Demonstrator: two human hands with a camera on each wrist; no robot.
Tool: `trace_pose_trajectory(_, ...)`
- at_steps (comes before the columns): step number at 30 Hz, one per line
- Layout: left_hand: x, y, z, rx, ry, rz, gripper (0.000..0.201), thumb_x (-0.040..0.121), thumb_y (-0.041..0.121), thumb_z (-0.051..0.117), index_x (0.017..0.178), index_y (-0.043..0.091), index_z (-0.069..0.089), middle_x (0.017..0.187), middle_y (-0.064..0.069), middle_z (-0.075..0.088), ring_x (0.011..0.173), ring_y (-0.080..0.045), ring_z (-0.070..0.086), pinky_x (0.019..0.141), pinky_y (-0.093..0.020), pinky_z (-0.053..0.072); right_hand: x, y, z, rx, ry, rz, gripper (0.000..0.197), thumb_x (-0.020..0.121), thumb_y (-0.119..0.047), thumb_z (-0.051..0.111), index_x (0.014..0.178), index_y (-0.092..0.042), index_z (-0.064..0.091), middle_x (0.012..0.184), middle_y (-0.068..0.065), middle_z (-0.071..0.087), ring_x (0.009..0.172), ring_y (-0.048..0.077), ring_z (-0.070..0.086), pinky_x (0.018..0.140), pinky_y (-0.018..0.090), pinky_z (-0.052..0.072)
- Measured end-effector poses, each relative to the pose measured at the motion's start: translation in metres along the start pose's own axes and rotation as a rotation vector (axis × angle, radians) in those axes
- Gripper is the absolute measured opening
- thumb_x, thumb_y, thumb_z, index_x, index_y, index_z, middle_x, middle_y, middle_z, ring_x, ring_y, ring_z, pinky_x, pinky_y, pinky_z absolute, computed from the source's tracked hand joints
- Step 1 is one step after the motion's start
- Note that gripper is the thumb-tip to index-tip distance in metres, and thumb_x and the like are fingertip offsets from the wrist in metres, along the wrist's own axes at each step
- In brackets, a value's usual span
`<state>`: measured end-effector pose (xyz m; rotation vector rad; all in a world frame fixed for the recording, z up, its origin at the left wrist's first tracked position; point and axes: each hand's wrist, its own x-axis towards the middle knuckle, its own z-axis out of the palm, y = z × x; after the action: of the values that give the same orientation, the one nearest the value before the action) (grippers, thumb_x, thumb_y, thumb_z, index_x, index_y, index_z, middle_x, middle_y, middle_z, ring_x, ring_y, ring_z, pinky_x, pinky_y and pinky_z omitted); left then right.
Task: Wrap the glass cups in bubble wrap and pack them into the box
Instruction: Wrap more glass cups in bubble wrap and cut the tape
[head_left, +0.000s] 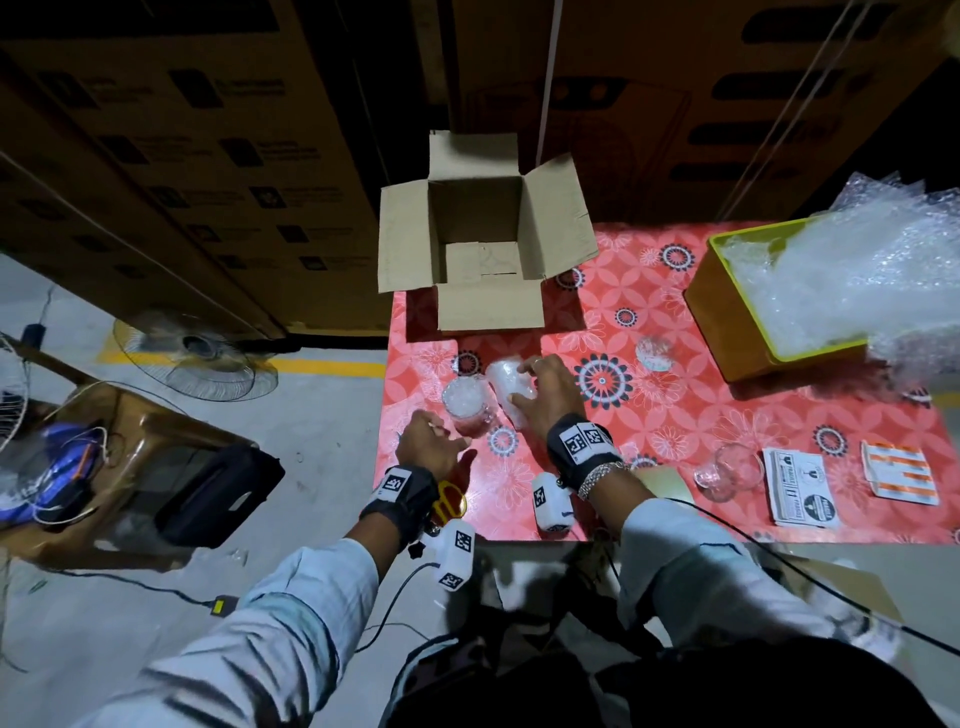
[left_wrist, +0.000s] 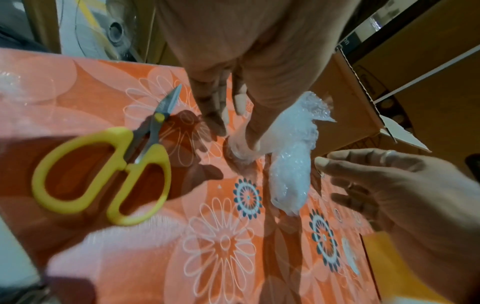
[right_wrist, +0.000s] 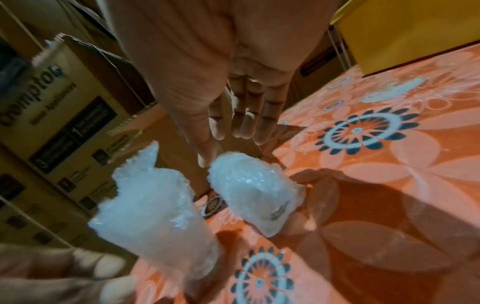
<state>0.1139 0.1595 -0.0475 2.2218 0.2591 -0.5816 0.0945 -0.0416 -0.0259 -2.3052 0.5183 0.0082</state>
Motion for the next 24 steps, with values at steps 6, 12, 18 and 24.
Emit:
trace_pose_trajectory(6, 0.016, 0.003, -0.011, -0.034, -0.095, 0.419, 0.084, 0.076, 0.012, 0.091, 0.143, 0.023, 0.042, 0.129, 0.004, 0.061, 0.114, -0.017, 0.062, 0.095, -0.033, 0.056, -0.018, -0.014, 0.022, 0.355, -0.223, -0.088, 0.078, 0.078, 0.014, 0.073, 0.139, -0.033, 0.058, 0.131, -0.005, 0.058, 0.105, 0.014, 0.065, 0.077, 0.018, 0.059)
trace_pose_trajectory(12, 0.031, -0.004, -0.013, 0.015, -0.114, 0.512, 0.066, 0.080, 0.012, 0.087, 0.136, 0.026, 0.055, 0.122, 0.008, 0.069, 0.111, -0.014, 0.066, 0.097, -0.039, 0.057, -0.018, -0.016, 0.032, 0.169, -0.196, -0.140, 0.037, 0.087, 0.003, 0.072, 0.123, -0.006, 0.072, 0.136, 0.000, 0.058, 0.108, 0.014, 0.062, 0.081, 0.000, 0.043)
trace_pose_trajectory(18, 0.040, -0.008, -0.013, 0.013, -0.122, 0.527, 0.067, 0.079, 0.016, 0.089, 0.137, 0.023, 0.058, 0.122, 0.005, 0.071, 0.111, -0.016, 0.066, 0.097, -0.034, 0.056, -0.013, -0.018, 0.035, -0.068, -0.228, -0.217, 0.018, 0.098, -0.009, 0.062, 0.108, 0.000, 0.074, 0.126, -0.001, 0.053, 0.121, 0.016, 0.056, 0.089, 0.020, 0.046)
trace_pose_trajectory(24, 0.044, -0.002, -0.019, 0.016, -0.205, 0.533, 0.065, 0.079, 0.017, 0.089, 0.136, 0.021, 0.058, 0.117, 0.008, 0.071, 0.105, -0.012, 0.067, 0.092, -0.027, 0.054, -0.010, -0.027, 0.030, -0.061, -0.309, -0.191, 0.026, 0.098, -0.003, 0.060, 0.122, 0.004, 0.068, 0.143, 0.009, 0.050, 0.121, 0.023, 0.057, 0.092, 0.009, 0.038)
